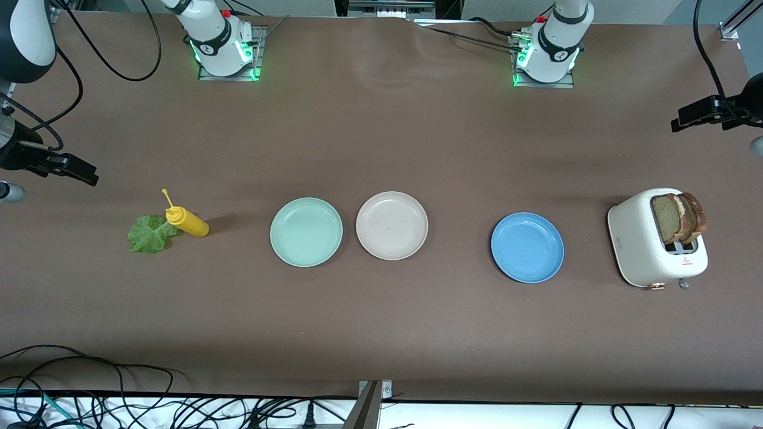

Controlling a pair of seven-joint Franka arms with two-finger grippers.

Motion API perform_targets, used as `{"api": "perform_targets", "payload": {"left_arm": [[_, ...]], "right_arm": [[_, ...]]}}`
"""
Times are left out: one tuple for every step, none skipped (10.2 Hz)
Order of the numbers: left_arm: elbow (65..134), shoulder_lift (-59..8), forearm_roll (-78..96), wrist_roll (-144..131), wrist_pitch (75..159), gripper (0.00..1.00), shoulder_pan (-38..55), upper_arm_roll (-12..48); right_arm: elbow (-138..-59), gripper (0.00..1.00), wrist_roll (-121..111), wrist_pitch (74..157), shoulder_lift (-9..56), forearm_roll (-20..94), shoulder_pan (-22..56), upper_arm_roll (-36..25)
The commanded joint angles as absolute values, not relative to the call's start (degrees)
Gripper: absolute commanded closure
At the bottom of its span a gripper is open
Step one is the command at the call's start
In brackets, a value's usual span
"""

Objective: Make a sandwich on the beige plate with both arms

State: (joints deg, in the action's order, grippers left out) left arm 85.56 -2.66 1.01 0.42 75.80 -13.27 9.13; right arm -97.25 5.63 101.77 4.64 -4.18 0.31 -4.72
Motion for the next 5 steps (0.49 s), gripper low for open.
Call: {"api": "perform_targets", "payload": {"left_arm": [[86.0,-1.1,-3.1,0.4,77.1,0.0,-4.5,3.6],[87.0,-0.8,-3.1,0.4,78.6,0.0,-4.0,3.3],[88.9,0.5,-3.0,0.3,81.4,0.0,-2.7,2.6],[91.2,1.9,-2.5,0.3,84.2,0.0,-1.9,1.4],[93.8,3.6,-2.1,0.3,85.2,0.0,-1.8,1.3]], "right_arm": [[-95.9,0.0,5.1,100.9,5.2,-4.3,0.4,-4.6],[-95.5,0.0,5.3,100.9,5.4,-4.1,0.4,-4.6],[-95.0,0.0,5.2,100.8,5.9,-4.1,0.4,-4.6],[-94.7,0.0,5.2,100.6,6.1,-4.0,0.5,-4.6],[-94.7,0.0,5.3,100.5,6.2,-3.2,0.4,-4.6]]}}
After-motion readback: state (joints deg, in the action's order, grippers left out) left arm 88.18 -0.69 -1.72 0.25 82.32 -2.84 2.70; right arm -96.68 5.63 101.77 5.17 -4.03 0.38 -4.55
